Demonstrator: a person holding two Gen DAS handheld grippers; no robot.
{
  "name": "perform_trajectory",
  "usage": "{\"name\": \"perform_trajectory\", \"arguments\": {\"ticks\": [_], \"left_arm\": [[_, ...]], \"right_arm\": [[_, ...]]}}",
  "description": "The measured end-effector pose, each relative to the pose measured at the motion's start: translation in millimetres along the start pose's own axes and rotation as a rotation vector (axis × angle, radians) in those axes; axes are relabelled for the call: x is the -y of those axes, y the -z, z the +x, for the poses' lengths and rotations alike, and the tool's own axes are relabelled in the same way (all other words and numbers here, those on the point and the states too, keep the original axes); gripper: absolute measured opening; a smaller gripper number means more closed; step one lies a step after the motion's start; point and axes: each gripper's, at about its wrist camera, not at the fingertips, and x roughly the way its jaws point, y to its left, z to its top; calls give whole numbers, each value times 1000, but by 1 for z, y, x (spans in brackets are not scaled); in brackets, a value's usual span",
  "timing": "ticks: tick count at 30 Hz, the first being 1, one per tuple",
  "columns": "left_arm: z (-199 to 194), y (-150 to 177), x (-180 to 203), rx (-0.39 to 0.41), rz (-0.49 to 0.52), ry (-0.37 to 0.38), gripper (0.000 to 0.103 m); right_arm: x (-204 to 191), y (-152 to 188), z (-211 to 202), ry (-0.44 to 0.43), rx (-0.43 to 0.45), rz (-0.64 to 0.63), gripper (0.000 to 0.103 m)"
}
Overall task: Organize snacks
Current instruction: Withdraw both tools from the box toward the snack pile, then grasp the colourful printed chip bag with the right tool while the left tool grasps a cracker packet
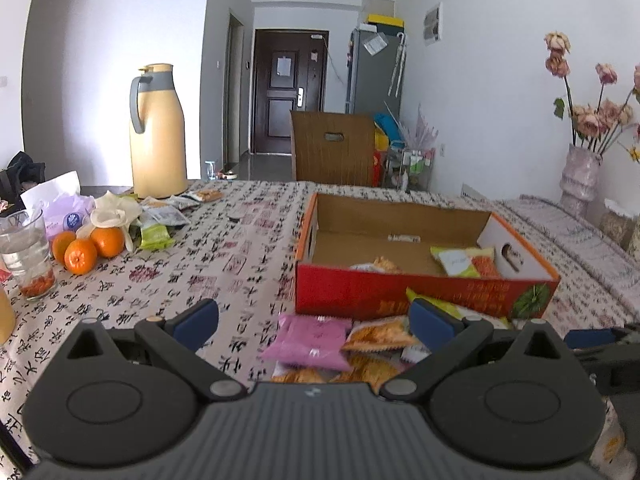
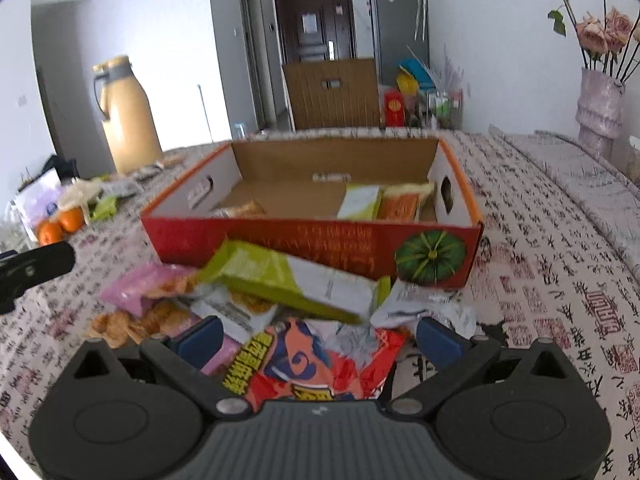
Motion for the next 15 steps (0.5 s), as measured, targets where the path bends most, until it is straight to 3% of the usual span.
{"name": "perform_trajectory", "arguments": {"ticks": [6,15], "left_arm": [[6,13,-7,-44,-2,5,103],[12,22,-12,-80,-17,4,103]], "right_arm": [[2,10,17,8,-67,27,103],[4,24,20,1,-83,13,81]]}}
